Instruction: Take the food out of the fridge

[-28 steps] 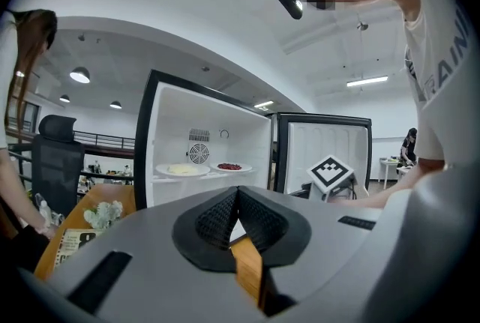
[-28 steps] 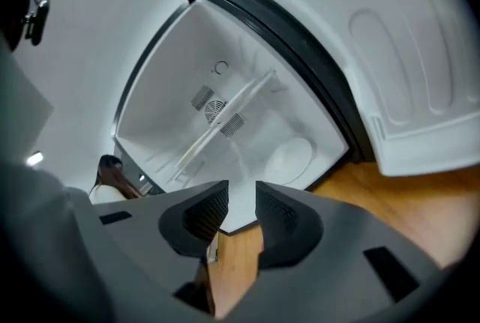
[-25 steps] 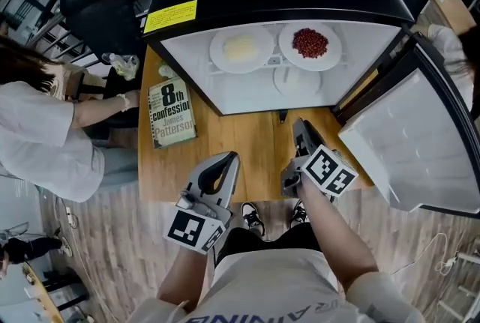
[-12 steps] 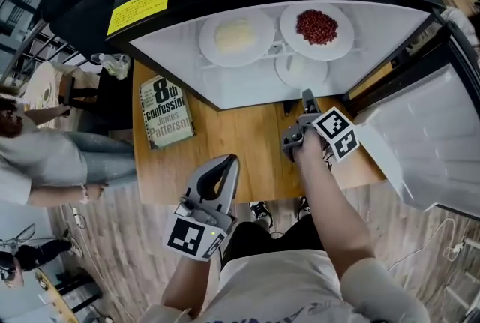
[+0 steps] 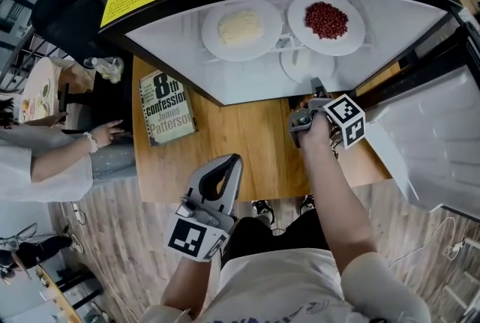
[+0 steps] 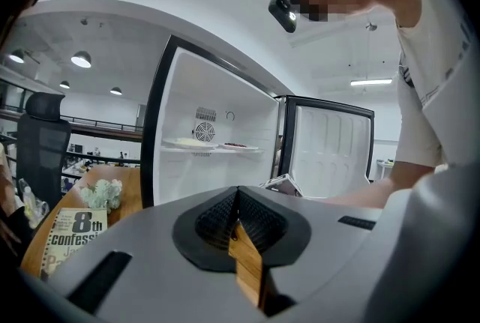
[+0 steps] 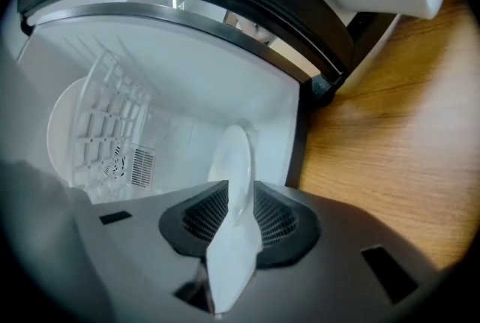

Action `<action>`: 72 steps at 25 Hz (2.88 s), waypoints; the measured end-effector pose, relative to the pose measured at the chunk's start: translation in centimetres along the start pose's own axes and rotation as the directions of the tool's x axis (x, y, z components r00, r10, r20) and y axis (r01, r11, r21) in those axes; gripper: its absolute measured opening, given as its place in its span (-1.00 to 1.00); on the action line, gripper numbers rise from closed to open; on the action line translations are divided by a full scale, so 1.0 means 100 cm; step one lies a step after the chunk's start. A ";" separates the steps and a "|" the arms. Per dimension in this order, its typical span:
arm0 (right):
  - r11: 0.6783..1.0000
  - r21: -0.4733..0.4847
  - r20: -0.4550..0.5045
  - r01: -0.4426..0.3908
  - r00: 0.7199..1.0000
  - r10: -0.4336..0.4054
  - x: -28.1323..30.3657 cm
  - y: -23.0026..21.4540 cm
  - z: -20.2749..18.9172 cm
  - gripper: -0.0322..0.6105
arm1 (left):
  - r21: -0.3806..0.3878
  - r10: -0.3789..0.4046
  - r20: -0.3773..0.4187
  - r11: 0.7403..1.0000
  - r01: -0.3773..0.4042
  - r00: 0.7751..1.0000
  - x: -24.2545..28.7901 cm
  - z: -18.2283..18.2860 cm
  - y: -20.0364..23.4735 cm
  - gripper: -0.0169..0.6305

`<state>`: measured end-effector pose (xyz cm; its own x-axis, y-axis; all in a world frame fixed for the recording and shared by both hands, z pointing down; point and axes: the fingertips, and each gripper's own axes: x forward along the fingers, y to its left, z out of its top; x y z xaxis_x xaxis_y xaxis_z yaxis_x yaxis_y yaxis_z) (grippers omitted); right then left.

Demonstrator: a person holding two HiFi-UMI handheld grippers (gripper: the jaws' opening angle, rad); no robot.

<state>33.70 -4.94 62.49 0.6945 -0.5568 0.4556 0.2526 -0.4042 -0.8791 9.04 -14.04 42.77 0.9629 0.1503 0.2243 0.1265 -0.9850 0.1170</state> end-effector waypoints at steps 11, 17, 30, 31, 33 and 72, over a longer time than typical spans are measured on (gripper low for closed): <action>0.988 0.137 0.032 -0.065 0.998 0.062 -0.004 -0.004 0.002 -0.80 | -0.006 0.003 -0.011 1.000 -0.003 1.000 -0.006 -0.003 -0.004 -0.92; 0.968 0.142 0.061 -0.207 0.978 0.200 -0.013 0.015 0.005 -0.81 | -0.006 -0.002 -0.007 1.000 0.001 1.000 -0.008 -0.003 -0.008 -0.92; 0.971 0.110 0.050 -0.211 0.977 0.207 -0.039 0.003 0.003 -0.81 | -0.006 -0.015 -0.009 1.000 0.015 1.000 -0.014 -0.004 -0.017 -0.92; 0.974 0.104 0.046 -0.199 0.980 0.195 -0.041 0.000 0.003 -0.81 | -0.006 -0.017 -0.010 1.000 0.017 1.000 -0.015 -0.004 -0.018 -0.92; 0.980 0.099 0.042 -0.172 0.985 0.168 -0.044 -0.008 0.003 -0.81 | -0.006 -0.020 -0.009 1.000 0.020 1.000 -0.015 -0.004 -0.019 -0.92; 0.970 0.071 -0.187 -0.233 0.952 0.242 -0.125 -0.031 -0.019 -0.80 | 0.010 -0.096 0.000 0.995 0.096 0.995 -0.009 0.001 -0.049 -0.92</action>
<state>22.95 1.84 59.75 0.5966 -0.7636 0.2470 0.1308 -0.2111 -0.9687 7.57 -9.34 41.85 0.9461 0.2444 0.2124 0.2210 -0.9668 0.1281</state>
